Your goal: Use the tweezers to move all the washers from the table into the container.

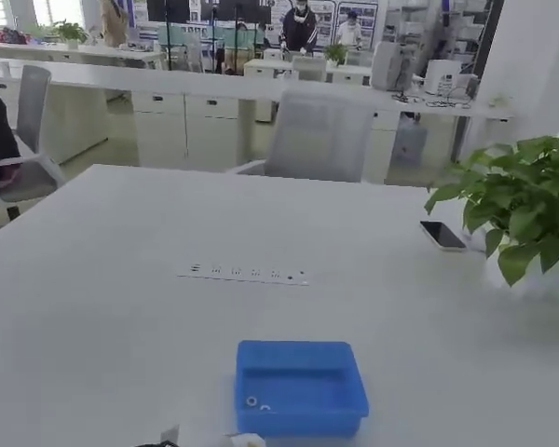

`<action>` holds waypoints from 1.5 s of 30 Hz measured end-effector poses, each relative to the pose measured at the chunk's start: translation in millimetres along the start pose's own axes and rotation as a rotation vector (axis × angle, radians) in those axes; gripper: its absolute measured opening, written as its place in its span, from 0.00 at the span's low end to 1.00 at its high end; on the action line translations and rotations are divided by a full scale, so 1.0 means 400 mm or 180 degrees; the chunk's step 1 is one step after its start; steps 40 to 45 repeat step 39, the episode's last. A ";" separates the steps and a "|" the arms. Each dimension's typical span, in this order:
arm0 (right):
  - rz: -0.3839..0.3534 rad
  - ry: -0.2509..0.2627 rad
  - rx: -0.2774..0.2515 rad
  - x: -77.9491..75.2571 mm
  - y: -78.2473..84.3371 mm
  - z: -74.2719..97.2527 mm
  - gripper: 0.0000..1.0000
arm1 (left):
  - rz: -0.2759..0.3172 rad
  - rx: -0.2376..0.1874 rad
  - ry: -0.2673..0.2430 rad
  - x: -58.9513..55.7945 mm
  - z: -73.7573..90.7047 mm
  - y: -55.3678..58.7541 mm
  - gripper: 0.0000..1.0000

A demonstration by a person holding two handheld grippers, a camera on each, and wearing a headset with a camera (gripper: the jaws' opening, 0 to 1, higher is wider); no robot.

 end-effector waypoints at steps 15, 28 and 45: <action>-0.0198 0.0279 -0.0277 -0.050 -0.017 0.048 0.59 | 0.1401 -0.0825 -0.0429 -0.006 0.174 -0.037 0.44; -0.0286 0.0450 -0.0389 -0.065 -0.011 0.071 0.67 | 0.2594 -0.1606 -0.1205 -0.022 0.383 0.020 0.86; -0.0364 0.0568 -0.0388 -0.078 -0.006 0.071 0.83 | 0.2595 -0.1542 -0.1742 -0.029 0.445 0.076 0.99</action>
Point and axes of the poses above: the centre of the closed fingertips' face, and the gripper's own axes: z roughly backward along the fingers, x roughly to its left, y roughly out of its underside, the point moved 1 cm from there along z, roughly backward along the fingers, and after that the axes turned 12 degrees about z, right-handed, at the moved point
